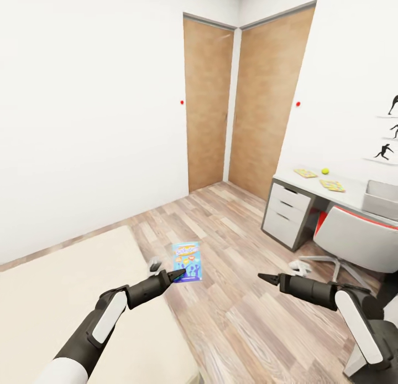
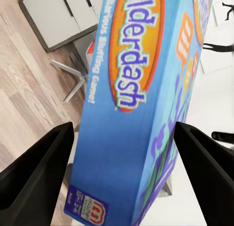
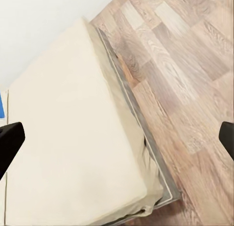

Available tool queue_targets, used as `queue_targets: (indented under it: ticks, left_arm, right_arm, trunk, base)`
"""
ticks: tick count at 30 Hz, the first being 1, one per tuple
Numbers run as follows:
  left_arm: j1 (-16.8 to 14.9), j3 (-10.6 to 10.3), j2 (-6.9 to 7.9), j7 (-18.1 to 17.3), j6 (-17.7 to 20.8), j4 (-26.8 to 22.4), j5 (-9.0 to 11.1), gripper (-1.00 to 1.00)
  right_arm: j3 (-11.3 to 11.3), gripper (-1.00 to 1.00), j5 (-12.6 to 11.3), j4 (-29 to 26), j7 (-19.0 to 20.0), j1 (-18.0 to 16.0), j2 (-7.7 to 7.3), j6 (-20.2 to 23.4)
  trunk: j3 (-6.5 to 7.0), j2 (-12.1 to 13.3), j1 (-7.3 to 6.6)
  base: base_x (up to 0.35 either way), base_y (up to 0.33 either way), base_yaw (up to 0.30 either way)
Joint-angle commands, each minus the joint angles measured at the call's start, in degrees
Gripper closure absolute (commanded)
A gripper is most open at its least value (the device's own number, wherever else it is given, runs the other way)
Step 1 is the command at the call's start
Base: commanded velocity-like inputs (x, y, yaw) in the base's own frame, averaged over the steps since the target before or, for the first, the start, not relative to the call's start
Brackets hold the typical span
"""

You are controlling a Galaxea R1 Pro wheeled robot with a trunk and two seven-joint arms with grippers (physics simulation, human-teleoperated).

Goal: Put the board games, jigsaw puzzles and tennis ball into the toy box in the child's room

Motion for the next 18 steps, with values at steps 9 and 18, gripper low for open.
queue_targets:
  ticks: [9, 18]
  left_arm:
    - [0.0, -0.2, 0.05, 0.1, 0.4, 0.0, 0.6, 1.0]
    - [0.0, -0.2, 0.05, 0.1, 0.4, 0.0, 0.6, 1.0]
  right_arm:
    - [0.6, -1.0, 0.3, 0.1, -3.1, -0.1, 1.68, 0.3]
    - [4.3, -1.0, 0.3, 3.1, -3.6, -0.1, 3.21, 0.0]
  trunk:
    - [1.97, 3.5, -1.96]
    - [4.0, 7.1, -3.94]
  base:
    - [0.0, 0.0, -0.25]
    - [0.0, 0.0, -0.252]
